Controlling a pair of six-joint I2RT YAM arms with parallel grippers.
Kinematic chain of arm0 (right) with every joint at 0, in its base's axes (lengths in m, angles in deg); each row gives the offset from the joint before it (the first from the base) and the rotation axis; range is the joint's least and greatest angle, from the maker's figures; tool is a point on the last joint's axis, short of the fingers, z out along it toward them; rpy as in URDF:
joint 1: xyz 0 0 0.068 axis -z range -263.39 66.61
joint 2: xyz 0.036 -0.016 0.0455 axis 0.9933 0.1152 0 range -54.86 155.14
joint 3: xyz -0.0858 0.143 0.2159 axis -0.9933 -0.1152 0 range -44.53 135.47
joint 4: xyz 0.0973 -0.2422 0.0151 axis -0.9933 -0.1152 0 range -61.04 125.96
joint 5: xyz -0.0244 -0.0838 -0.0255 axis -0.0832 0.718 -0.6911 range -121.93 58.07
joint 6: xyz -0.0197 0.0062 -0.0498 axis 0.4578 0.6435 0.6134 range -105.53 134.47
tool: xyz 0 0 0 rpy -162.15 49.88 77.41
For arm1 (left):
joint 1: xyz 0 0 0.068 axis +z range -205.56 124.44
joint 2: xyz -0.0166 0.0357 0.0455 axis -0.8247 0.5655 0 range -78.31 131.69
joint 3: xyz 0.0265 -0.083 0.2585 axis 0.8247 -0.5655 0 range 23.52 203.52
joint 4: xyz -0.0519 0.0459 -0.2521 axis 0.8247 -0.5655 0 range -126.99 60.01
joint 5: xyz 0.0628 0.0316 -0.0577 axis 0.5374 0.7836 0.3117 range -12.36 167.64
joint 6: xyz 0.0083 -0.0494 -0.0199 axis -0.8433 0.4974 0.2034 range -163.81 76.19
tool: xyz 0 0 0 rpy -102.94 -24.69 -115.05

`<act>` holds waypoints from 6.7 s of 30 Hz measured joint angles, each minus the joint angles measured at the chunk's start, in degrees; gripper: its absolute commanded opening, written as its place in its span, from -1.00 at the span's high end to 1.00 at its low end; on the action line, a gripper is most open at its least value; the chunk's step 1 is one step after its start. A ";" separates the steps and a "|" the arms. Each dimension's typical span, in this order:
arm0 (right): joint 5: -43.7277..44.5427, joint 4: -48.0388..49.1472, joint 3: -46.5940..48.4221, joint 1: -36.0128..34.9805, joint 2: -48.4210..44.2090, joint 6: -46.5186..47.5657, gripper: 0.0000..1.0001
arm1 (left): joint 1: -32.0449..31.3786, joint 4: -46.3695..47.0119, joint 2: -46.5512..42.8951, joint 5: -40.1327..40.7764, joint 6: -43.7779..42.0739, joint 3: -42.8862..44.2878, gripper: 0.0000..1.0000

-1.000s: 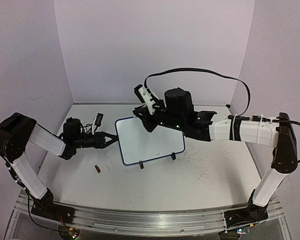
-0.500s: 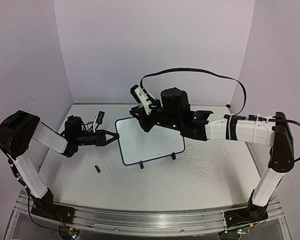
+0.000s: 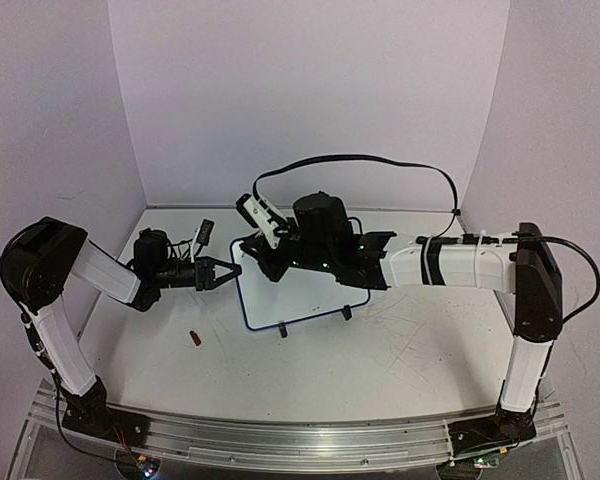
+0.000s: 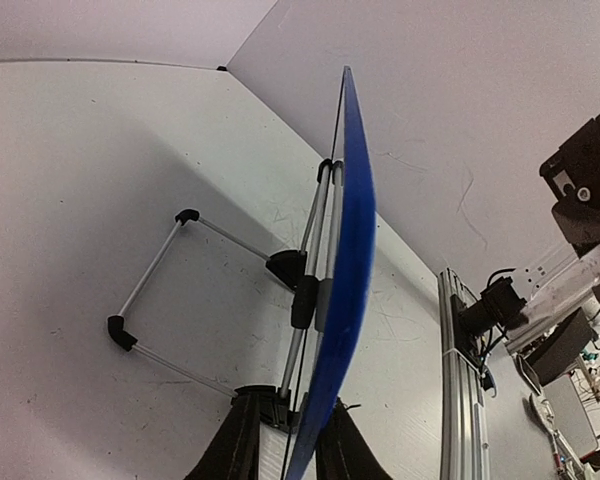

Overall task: Write a sentence on the whiteboard
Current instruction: Hold the whiteboard at the center of the board, then write a sentence on the whiteboard.

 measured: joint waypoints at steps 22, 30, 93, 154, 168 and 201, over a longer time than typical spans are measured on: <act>6.77 0.17 4.28 -0.94 4.68 2.30 1.00 | -0.42 0.92 -0.27 0.10 -4.46 -0.49 1.00; 8.53 0.58 4.28 -1.17 4.96 3.30 1.00 | -0.62 0.92 -0.57 0.47 -5.02 -0.57 1.00; 12.55 1.83 6.82 -1.30 7.85 2.48 1.00 | -0.72 0.85 -0.79 0.47 -5.57 -0.57 1.00; 13.38 4.75 5.52 -1.67 7.21 -2.40 1.00 | -0.76 0.82 -0.90 0.43 -5.76 -0.59 1.00; 14.52 4.39 5.88 -1.61 7.76 -2.38 1.00 | -0.76 0.81 -0.90 0.43 -5.79 -0.59 1.00; 20.13 5.49 4.49 -2.10 7.99 -2.85 1.00 | -0.76 -0.24 -0.90 0.98 -5.70 -0.59 1.00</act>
